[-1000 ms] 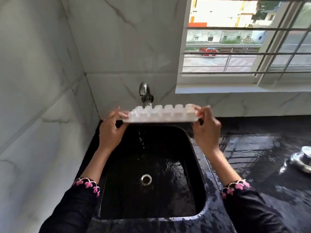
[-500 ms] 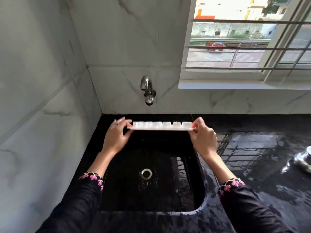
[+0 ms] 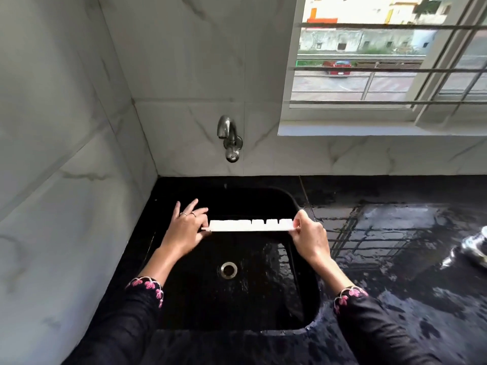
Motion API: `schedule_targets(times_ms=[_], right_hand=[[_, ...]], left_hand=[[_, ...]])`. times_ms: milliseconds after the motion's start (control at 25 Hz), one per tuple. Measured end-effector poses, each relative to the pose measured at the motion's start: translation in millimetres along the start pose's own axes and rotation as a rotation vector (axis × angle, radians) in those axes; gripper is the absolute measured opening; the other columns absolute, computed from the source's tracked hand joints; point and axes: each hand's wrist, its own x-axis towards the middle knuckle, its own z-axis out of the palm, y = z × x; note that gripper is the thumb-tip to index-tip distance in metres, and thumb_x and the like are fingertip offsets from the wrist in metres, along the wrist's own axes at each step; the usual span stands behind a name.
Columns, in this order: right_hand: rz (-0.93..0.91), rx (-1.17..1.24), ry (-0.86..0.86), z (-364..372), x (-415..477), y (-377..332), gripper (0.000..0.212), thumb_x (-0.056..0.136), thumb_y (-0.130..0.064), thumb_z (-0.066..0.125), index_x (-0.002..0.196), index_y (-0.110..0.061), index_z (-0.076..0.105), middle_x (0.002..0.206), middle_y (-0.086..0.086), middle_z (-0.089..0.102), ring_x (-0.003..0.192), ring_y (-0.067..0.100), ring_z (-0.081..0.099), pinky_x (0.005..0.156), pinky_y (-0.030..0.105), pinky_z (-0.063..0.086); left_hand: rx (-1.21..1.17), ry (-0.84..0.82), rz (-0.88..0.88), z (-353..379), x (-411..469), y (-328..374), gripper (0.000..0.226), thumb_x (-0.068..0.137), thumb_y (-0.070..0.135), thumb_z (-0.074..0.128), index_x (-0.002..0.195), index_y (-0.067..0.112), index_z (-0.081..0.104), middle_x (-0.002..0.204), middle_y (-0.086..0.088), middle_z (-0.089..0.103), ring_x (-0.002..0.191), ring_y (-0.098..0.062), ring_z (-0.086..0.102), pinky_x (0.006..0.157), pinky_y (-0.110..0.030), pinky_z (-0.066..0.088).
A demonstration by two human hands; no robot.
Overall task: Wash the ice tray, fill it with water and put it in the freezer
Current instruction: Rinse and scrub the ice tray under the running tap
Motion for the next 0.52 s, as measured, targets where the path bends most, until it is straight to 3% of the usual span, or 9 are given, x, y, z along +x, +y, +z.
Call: schedule_targets(times_ms=[120, 200, 240, 280, 320, 400, 440, 480, 520], right_hand=[[-0.060, 0.093, 0.161, -27, 15, -17, 0.011, 0.086, -0.007, 0.065, 0.085, -0.012, 0.054, 0.065, 0.008, 0.064, 0.059, 0.032, 0.061, 0.057, 0.030, 0.039], [-0.090, 0.185, 0.359, -42, 22, -30, 0.015, 0.090, -0.012, 0.066, 0.083, -0.010, 0.053, 0.062, 0.003, 0.061, 0.052, 0.025, 0.054, 0.052, 0.028, 0.037], [-0.103, 0.225, 0.439, -43, 22, -30, 0.019, 0.092, -0.015, 0.067, 0.082, -0.009, 0.052, 0.061, 0.002, 0.059, 0.049, 0.021, 0.052, 0.048, 0.028, 0.035], [-0.117, 0.223, 0.433, -39, 19, -25, 0.020, 0.092, -0.015, 0.067, 0.081, -0.009, 0.051, 0.061, 0.001, 0.058, 0.048, 0.019, 0.049, 0.046, 0.027, 0.034], [-0.115, 0.175, 0.318, -30, 15, -18, 0.020, 0.090, -0.011, 0.068, 0.081, -0.011, 0.050, 0.062, 0.001, 0.058, 0.050, 0.019, 0.049, 0.047, 0.025, 0.034], [0.018, 0.045, -0.086, -7, 6, 0, 0.026, 0.083, -0.012, 0.073, 0.081, -0.017, 0.047, 0.070, 0.003, 0.063, 0.062, 0.025, 0.059, 0.056, 0.029, 0.040], [0.057, 0.015, -0.164, 0, 0, 7, 0.029, 0.082, -0.016, 0.075, 0.081, -0.019, 0.046, 0.073, 0.003, 0.065, 0.068, 0.027, 0.063, 0.059, 0.031, 0.043], [0.054, 0.043, -0.122, 1, 0, 7, 0.030, 0.083, -0.017, 0.075, 0.081, -0.020, 0.045, 0.072, 0.003, 0.065, 0.069, 0.026, 0.065, 0.060, 0.031, 0.043], [0.039, 0.099, -0.026, -2, 2, 4, 0.028, 0.085, -0.017, 0.074, 0.081, -0.020, 0.046, 0.070, 0.001, 0.064, 0.066, 0.024, 0.064, 0.058, 0.030, 0.042]], left_hand=[[-0.084, 0.322, 0.068, -22, 10, -1, 0.017, 0.074, 0.013, 0.083, 0.083, 0.011, 0.068, 0.130, -0.012, 0.065, 0.135, -0.035, 0.047, 0.113, -0.060, 0.022], [-0.084, 0.603, 0.089, -32, 12, 5, 0.011, 0.082, 0.010, 0.073, 0.091, 0.007, 0.067, 0.129, -0.016, 0.063, 0.128, -0.036, 0.052, 0.113, -0.056, 0.030], [-0.061, 0.666, 0.113, -33, 11, 6, 0.009, 0.086, 0.010, 0.067, 0.094, 0.006, 0.066, 0.127, -0.016, 0.063, 0.124, -0.036, 0.053, 0.112, -0.052, 0.033], [-0.053, 0.616, 0.124, -31, 10, 5, 0.009, 0.088, 0.011, 0.063, 0.094, 0.005, 0.066, 0.121, -0.015, 0.065, 0.120, -0.036, 0.056, 0.109, -0.046, 0.036], [-0.066, 0.431, 0.111, -26, 9, 5, 0.009, 0.088, 0.014, 0.063, 0.092, 0.006, 0.066, 0.116, -0.012, 0.067, 0.119, -0.034, 0.058, 0.107, -0.039, 0.036], [-0.049, -0.124, 0.021, -10, 4, 1, 0.010, 0.086, 0.025, 0.069, 0.087, 0.016, 0.066, 0.117, 0.000, 0.067, 0.132, -0.022, 0.049, 0.112, -0.033, 0.028], [-0.043, -0.244, 0.016, -2, -1, -2, 0.012, 0.085, 0.028, 0.072, 0.086, 0.019, 0.064, 0.120, 0.003, 0.066, 0.137, -0.019, 0.043, 0.117, -0.035, 0.023], [-0.044, -0.195, 0.053, 1, -1, -6, 0.013, 0.083, 0.026, 0.074, 0.085, 0.017, 0.064, 0.121, 0.001, 0.066, 0.137, -0.022, 0.044, 0.117, -0.039, 0.023], [-0.071, -0.038, 0.095, -2, 2, -8, 0.013, 0.082, 0.020, 0.075, 0.085, 0.013, 0.065, 0.119, -0.005, 0.067, 0.132, -0.028, 0.050, 0.114, -0.043, 0.029]])
